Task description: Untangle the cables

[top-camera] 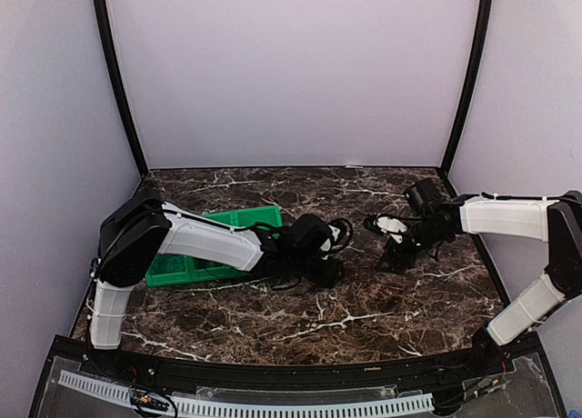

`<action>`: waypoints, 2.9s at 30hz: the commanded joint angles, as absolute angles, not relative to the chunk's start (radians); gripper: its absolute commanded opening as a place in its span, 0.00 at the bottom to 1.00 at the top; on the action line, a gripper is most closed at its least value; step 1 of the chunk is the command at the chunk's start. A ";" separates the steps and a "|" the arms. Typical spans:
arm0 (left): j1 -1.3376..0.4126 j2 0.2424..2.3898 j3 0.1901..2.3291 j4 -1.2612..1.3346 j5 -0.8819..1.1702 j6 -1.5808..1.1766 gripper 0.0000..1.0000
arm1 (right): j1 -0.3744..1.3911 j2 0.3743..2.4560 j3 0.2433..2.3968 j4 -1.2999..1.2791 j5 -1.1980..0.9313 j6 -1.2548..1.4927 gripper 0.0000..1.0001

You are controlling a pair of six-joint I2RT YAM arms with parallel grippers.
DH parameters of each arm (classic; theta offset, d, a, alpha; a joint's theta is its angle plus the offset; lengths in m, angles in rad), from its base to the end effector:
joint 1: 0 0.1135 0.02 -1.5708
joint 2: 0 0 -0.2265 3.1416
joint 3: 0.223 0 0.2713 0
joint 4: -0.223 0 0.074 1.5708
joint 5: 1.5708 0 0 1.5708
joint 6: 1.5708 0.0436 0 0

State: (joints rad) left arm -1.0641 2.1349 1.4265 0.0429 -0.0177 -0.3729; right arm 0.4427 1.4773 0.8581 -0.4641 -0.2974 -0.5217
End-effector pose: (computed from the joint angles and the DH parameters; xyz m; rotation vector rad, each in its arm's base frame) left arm 0.2305 -0.4137 0.1057 0.7856 2.2116 -0.7357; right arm 0.2686 0.1415 0.1321 -1.3019 2.2768 0.3666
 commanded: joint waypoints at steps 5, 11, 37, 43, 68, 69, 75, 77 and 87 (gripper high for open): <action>-1.059 2.153 1.475 0.051 -0.002 -0.436 0.22 | 0.443 1.465 0.848 -0.446 -0.322 -0.517 0.72; -1.056 2.152 1.492 0.007 -0.002 -0.438 0.08 | 0.444 1.451 0.851 -0.443 -0.324 -0.529 0.72; -1.057 1.652 1.134 0.089 -0.201 -0.560 0.00 | 0.569 1.794 1.008 -0.383 -0.283 -0.481 0.48; -1.057 1.348 1.127 -0.006 -0.346 -0.491 0.00 | 0.558 1.875 1.028 -0.428 -0.280 -0.482 0.28; -1.059 1.221 1.881 -0.547 -0.554 -0.199 0.00 | 0.365 1.868 1.032 -0.456 -0.146 -0.440 0.21; -1.058 1.222 1.894 -0.554 -0.549 -0.197 0.00 | 0.348 1.866 1.033 -0.456 -0.144 -0.438 0.21; -1.058 1.231 1.927 -0.592 -0.538 -0.199 0.00 | 0.279 1.819 1.027 -0.457 -0.113 -0.435 0.20; -1.058 1.231 1.927 -0.598 -0.542 -0.200 0.00 | 0.264 1.799 1.023 -0.453 -0.113 -0.436 0.20; -1.057 1.233 2.136 -0.661 -0.641 -0.163 0.00 | 0.135 1.827 1.045 -0.462 -0.087 -0.419 0.00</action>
